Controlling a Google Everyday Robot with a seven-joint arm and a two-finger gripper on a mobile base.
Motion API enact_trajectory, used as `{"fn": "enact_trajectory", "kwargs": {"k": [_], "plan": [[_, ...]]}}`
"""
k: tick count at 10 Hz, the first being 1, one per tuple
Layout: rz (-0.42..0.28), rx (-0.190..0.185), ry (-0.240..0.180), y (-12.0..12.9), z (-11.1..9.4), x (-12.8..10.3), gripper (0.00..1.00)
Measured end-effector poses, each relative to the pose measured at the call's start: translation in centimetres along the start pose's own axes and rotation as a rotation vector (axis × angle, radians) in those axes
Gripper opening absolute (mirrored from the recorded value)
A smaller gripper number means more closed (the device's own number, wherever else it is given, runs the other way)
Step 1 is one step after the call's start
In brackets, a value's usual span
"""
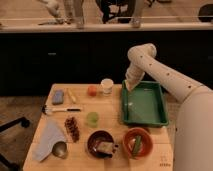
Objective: Place fork in tray
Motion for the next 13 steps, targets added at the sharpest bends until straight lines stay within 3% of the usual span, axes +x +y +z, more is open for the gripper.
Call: {"fn": "enact_trajectory", "kwargs": {"k": [5, 9, 11, 13], "plan": [[-0.052, -0.048, 0.066, 0.6, 2.9, 1.0, 0.00], [-0.089, -0.046, 0.111, 1.1, 4.8, 1.1, 0.00], [-0.086, -0.045, 0.112, 0.9, 4.8, 1.2, 0.10], [-0.087, -0.045, 0.112, 1.0, 4.8, 1.2, 0.33]]}}
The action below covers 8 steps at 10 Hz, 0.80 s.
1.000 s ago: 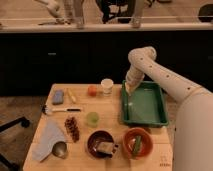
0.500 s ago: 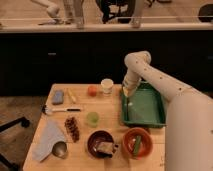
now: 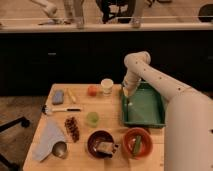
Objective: Place fork in tray
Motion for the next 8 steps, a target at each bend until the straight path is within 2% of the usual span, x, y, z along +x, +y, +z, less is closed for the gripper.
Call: {"fn": "enact_trajectory", "kwargs": {"k": [2, 4, 5, 8], "plan": [[-0.001, 0.000, 0.000, 0.07, 0.01, -0.07, 0.51], [0.000, 0.001, 0.000, 0.00, 0.00, -0.02, 0.73], [0.000, 0.001, 0.000, -0.02, 0.01, -0.01, 0.79], [0.000, 0.001, 0.001, 0.00, 0.01, -0.01, 0.80]]}}
